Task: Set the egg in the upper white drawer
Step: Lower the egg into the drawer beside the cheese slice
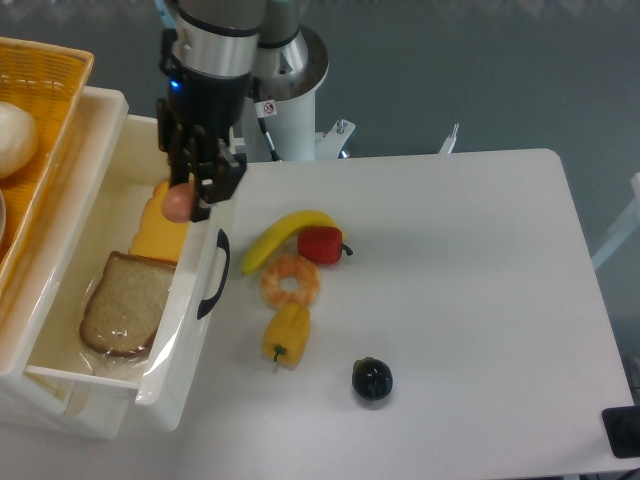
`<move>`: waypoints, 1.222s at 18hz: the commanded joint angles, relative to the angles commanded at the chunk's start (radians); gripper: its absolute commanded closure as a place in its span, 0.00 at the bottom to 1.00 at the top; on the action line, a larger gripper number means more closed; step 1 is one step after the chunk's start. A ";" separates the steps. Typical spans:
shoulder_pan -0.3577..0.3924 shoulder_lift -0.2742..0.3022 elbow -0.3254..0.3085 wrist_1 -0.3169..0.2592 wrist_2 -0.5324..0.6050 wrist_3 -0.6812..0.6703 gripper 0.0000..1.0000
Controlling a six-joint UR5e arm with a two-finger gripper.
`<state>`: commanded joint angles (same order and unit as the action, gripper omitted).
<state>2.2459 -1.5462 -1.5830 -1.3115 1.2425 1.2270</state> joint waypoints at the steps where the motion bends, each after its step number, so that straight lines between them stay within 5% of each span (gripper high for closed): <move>1: -0.006 -0.003 -0.006 -0.002 0.005 0.025 0.69; 22: -0.092 -0.080 -0.055 -0.021 0.035 0.108 0.65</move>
<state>2.1537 -1.6259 -1.6383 -1.3330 1.2778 1.3346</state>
